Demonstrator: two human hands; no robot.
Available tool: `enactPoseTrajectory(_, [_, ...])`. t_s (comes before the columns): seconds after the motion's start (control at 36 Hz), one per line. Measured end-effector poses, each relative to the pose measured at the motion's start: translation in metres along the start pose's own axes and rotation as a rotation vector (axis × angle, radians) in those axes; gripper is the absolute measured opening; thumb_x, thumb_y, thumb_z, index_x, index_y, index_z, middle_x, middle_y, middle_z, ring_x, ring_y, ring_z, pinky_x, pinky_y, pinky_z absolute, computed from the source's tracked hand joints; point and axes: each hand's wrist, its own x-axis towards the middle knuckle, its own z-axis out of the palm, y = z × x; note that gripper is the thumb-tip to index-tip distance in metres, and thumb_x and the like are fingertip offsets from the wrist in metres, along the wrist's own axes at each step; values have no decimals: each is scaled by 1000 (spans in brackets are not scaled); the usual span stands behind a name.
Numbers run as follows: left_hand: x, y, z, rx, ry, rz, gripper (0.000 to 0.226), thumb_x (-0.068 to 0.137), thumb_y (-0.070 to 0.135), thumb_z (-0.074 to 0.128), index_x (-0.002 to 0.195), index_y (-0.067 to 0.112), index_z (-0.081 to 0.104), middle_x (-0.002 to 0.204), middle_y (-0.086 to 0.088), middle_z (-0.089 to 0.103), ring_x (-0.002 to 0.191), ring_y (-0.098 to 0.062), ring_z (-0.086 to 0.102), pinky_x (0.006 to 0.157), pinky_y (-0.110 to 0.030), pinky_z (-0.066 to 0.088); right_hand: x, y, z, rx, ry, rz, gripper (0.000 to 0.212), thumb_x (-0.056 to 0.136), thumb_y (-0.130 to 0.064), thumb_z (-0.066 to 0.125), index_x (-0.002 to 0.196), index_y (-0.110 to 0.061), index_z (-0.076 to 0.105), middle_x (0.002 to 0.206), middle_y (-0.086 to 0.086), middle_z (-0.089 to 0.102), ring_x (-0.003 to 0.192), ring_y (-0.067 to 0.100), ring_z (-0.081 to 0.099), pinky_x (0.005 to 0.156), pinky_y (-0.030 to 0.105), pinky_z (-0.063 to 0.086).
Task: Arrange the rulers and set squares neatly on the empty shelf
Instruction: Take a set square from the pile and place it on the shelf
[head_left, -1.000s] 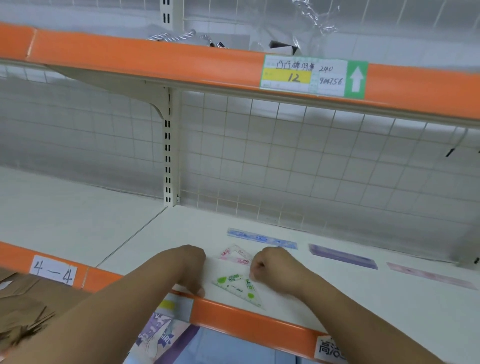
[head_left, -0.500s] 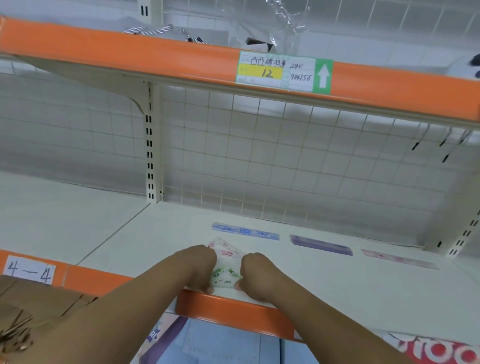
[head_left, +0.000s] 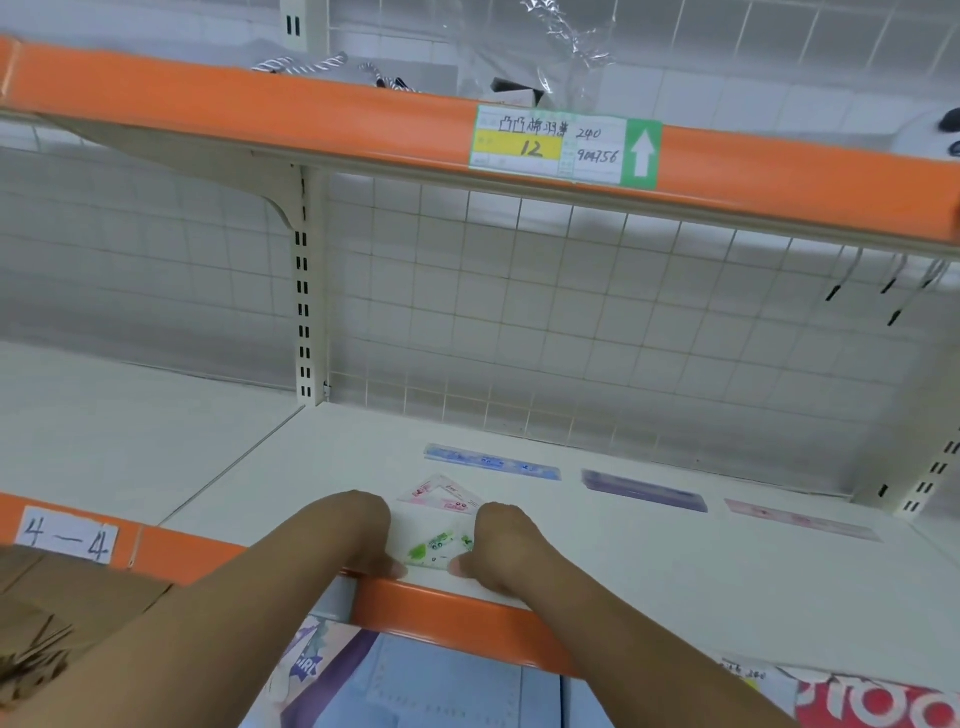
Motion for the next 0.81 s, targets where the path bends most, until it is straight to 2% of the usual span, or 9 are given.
enactPoseTrajectory(0.11, [1,1,0,2,-7,1,59,89,55,55,121,6,58,122,-9,62,113,-22,58,93,-28,44,2,-2,0,-16,-19,22,45,87,-33,67,120,-7,53,122,10,59,112,24,56,87,28,44])
enactPoseTrajectory(0.22, [3,1,1,12,3,6,58,90,54,55,122,6,57,123,-8,62,114,-22,58,93,-28,44,3,-2,0,-61,2,31,36,93,-22,58,124,-6,49,125,12,52,116,25,49,92,29,42])
enactPoseTrajectory(0.31, [3,2,2,19,12,5,58,90,53,56,123,6,56,123,-8,62,114,-21,58,93,-27,44,3,-1,0,-47,23,20,38,93,-18,57,128,-6,46,118,11,45,119,27,45,97,30,40])
enactPoseTrajectory(0.39, [5,2,2,16,24,7,58,89,53,57,124,7,55,123,-7,61,114,-21,58,93,-27,44,4,-1,0,17,24,33,47,89,-26,63,129,-8,45,127,12,42,116,25,48,95,28,41])
enactPoseTrajectory(0.5, [6,2,4,15,36,3,59,89,52,58,127,7,53,125,-7,60,115,-20,57,95,-27,43,5,-2,6,96,47,56,58,85,-41,67,130,-11,46,127,11,40,114,26,49,94,31,43])
enactPoseTrajectory(0.69, [7,1,5,16,47,9,59,88,52,58,126,7,54,125,-7,61,115,-21,57,94,-28,44,6,-1,2,41,26,93,60,85,-44,66,130,-10,45,128,12,44,118,26,45,97,31,39])
enactPoseTrajectory(0.81, [7,1,6,16,49,12,59,88,53,58,125,7,55,124,-7,61,114,-21,58,93,-28,44,5,4,-6,-35,-3,101,53,88,-41,62,127,-8,47,129,10,51,119,26,46,100,33,39])
